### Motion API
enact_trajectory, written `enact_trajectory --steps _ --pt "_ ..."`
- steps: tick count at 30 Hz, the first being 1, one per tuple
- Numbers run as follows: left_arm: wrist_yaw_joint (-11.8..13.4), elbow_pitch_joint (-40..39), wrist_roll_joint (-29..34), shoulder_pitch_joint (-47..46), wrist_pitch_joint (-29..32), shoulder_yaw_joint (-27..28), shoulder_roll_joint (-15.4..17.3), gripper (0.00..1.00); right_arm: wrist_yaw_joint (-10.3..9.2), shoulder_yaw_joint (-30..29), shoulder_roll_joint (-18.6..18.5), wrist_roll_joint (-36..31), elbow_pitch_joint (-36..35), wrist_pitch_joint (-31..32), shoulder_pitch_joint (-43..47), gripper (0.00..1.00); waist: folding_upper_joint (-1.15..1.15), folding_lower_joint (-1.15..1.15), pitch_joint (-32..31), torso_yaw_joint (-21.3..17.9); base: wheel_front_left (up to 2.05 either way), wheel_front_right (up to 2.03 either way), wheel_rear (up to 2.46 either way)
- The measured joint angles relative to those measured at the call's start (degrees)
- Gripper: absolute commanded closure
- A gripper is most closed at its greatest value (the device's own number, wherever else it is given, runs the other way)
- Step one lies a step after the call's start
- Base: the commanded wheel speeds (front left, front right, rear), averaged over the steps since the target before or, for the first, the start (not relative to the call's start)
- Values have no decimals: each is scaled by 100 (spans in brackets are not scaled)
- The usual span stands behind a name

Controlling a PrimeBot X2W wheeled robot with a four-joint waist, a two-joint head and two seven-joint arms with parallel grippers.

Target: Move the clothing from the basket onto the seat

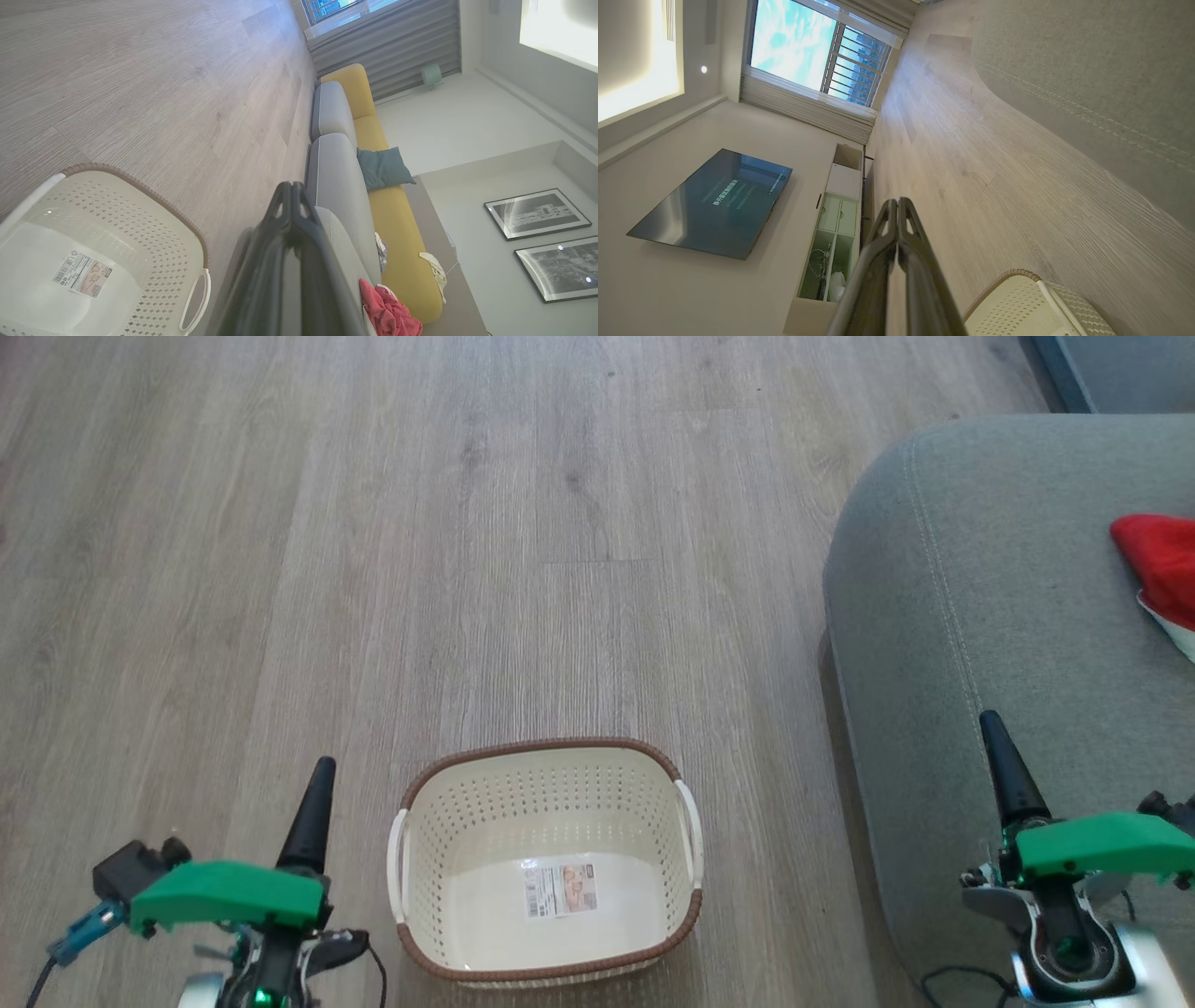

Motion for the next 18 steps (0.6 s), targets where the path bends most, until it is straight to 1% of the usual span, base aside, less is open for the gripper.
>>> enact_trajectory --steps 18 --pt "-202 86 -1055 0 293 291 0 100 0 -189 111 928 25 305 1 100 0 0 -65 -50 0 0 0"
